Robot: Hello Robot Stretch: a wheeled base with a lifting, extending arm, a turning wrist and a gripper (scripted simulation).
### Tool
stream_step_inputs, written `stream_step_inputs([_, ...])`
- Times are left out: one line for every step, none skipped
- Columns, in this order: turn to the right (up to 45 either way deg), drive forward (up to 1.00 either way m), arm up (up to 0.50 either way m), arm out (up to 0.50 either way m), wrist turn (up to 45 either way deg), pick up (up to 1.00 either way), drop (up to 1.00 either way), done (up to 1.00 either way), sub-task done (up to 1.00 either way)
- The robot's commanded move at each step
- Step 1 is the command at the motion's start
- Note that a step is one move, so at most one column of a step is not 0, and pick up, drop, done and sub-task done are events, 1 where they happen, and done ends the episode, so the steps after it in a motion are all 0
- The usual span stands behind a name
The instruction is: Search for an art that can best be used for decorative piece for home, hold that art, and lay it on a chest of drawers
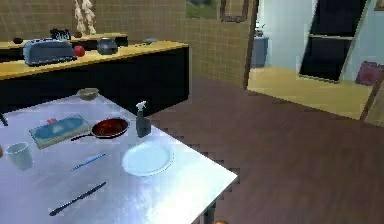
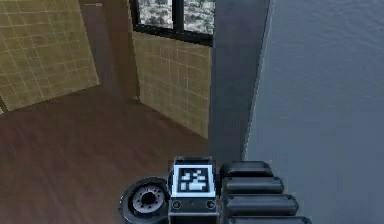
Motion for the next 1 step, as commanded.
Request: stream_step_inputs([36.0,0.0,0.0,0.0,0.0,0.0,0.0,0.0,0.0])
